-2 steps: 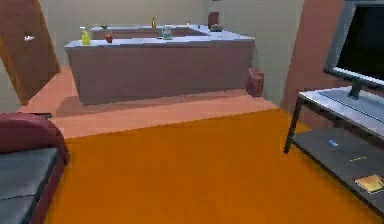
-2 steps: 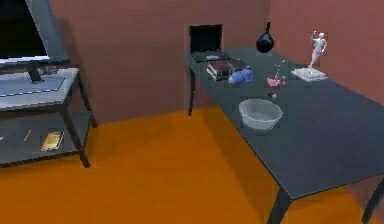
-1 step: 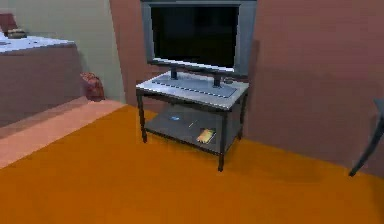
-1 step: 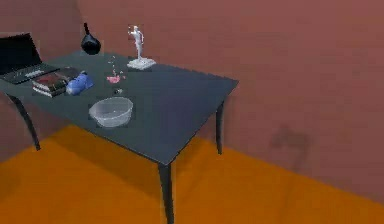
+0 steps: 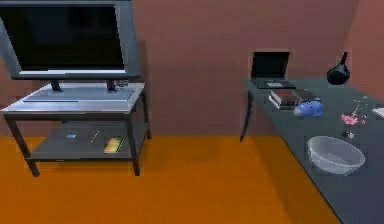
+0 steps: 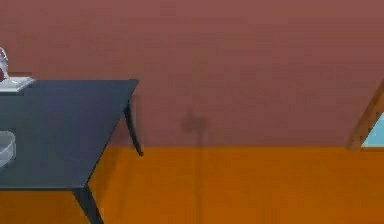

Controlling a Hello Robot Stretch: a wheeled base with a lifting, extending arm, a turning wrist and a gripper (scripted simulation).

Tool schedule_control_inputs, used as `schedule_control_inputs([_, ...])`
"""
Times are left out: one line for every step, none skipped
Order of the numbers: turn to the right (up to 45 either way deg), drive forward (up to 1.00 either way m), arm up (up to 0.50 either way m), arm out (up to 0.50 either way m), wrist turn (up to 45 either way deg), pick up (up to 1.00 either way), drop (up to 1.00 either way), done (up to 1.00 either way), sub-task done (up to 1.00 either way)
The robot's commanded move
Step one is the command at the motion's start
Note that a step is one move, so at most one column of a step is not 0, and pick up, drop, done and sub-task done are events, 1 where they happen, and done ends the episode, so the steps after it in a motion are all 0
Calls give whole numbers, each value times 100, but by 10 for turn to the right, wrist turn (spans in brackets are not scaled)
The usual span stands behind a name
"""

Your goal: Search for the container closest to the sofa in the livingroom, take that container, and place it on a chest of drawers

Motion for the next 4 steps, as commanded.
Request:
schedule_control_inputs([0,100,0,0,0,0,0,0,0])
schedule_control_inputs([60,0,0,0,0,0,0,0,0])
schedule_control_inputs([0,50,0,0,0,0,0,0,0])
schedule_control_inputs([450,0,0,0,0,0,0,0,0])
